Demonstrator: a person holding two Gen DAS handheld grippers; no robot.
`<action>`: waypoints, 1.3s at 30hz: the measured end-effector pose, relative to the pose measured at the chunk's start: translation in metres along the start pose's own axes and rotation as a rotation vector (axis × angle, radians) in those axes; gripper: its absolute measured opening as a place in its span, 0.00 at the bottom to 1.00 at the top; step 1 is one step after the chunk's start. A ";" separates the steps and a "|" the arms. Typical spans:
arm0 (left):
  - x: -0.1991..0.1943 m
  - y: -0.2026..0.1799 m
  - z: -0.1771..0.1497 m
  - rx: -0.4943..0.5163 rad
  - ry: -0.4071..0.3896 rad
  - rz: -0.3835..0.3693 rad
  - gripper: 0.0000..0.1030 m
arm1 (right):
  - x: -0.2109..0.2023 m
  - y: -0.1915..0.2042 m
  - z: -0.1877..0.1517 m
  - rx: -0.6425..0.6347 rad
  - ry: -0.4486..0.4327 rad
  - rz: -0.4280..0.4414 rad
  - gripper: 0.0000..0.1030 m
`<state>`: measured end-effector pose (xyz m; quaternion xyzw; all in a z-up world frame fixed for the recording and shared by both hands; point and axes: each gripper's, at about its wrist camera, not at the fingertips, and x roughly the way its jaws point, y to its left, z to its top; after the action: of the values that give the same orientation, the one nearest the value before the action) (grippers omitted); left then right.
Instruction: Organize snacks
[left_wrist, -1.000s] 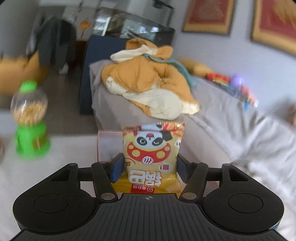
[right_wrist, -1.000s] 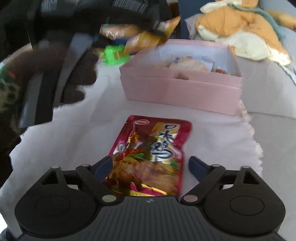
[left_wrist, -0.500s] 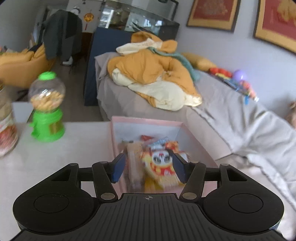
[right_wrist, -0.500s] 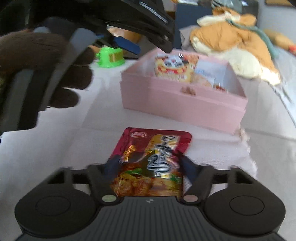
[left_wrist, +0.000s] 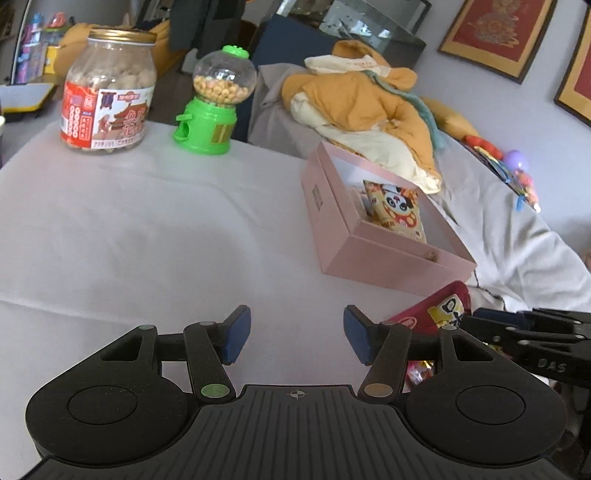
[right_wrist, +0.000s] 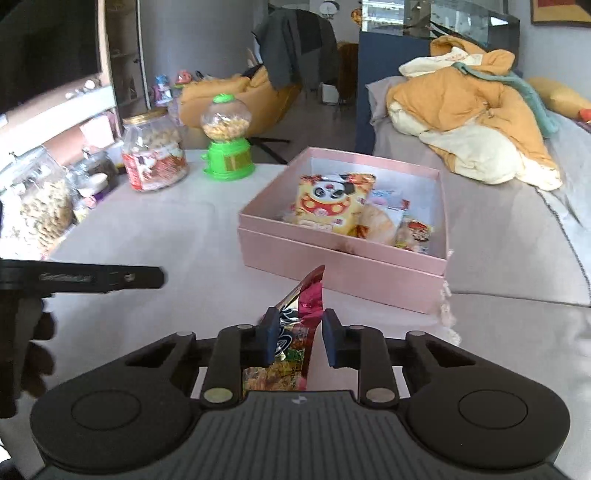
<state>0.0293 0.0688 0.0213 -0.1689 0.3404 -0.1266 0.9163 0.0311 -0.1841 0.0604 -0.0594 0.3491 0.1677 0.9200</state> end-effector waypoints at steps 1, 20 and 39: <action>0.000 -0.002 0.000 0.015 0.002 0.012 0.60 | 0.007 -0.001 0.001 -0.013 0.006 -0.013 0.35; 0.008 -0.035 -0.021 0.147 0.064 0.052 0.59 | 0.065 -0.009 -0.026 0.101 0.166 -0.092 1.00; 0.000 -0.056 -0.021 0.192 0.066 0.011 0.58 | 0.002 -0.009 -0.009 -0.044 0.128 0.026 0.27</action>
<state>0.0092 0.0134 0.0285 -0.0743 0.3576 -0.1589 0.9173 0.0304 -0.1937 0.0523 -0.0859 0.4041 0.1833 0.8920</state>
